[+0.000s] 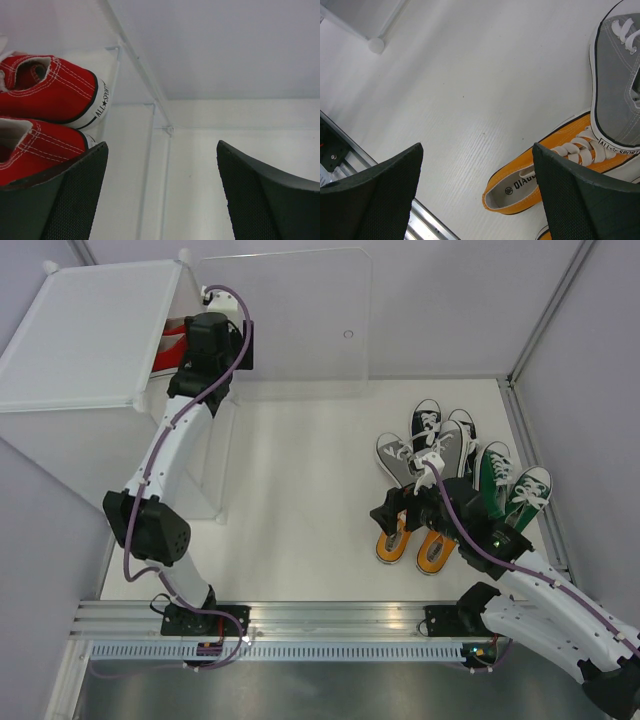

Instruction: Place and organize the shoes in the shoe cabinet

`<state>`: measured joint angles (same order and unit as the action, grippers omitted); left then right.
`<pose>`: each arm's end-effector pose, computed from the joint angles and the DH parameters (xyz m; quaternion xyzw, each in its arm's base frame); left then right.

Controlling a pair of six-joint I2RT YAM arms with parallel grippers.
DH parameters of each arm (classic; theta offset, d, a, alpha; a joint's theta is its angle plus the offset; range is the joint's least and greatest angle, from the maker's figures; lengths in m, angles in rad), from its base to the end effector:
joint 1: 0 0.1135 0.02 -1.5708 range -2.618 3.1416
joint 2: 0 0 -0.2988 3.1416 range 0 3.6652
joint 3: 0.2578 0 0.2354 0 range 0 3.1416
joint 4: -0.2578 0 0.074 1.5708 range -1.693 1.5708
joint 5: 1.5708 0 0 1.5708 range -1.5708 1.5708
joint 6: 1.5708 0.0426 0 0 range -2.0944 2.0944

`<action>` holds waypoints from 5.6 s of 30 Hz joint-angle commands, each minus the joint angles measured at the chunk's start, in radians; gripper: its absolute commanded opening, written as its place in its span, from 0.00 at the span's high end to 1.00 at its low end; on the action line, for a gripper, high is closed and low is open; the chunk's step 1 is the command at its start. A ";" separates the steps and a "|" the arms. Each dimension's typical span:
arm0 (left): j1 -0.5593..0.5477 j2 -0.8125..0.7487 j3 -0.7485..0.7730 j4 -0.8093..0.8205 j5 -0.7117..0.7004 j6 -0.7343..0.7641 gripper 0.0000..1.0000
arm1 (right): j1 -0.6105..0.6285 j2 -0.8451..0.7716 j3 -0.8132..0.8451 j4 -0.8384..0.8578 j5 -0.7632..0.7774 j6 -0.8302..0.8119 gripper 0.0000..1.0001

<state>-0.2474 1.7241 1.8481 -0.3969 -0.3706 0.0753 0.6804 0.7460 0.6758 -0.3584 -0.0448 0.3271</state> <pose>0.3854 -0.0814 0.4659 0.0159 0.7908 0.0952 0.6044 0.1059 0.0882 0.3118 -0.1597 0.8259 0.2774 0.4642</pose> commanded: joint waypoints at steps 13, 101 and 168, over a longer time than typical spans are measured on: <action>0.053 0.086 0.057 0.069 -0.108 0.092 0.09 | -0.002 0.001 -0.007 0.036 0.008 0.013 0.07; -0.394 -0.535 -0.918 -0.273 0.121 -0.227 0.00 | -0.489 0.834 0.384 -0.139 0.732 0.247 0.34; -0.394 -0.554 -0.929 -0.252 0.087 -0.230 0.01 | -0.027 1.185 0.886 0.004 -0.045 -0.260 0.99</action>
<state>-0.6445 1.2037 0.9257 -0.6804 -0.2619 -0.1497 0.6361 1.8683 1.4796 -0.4667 0.0242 0.1143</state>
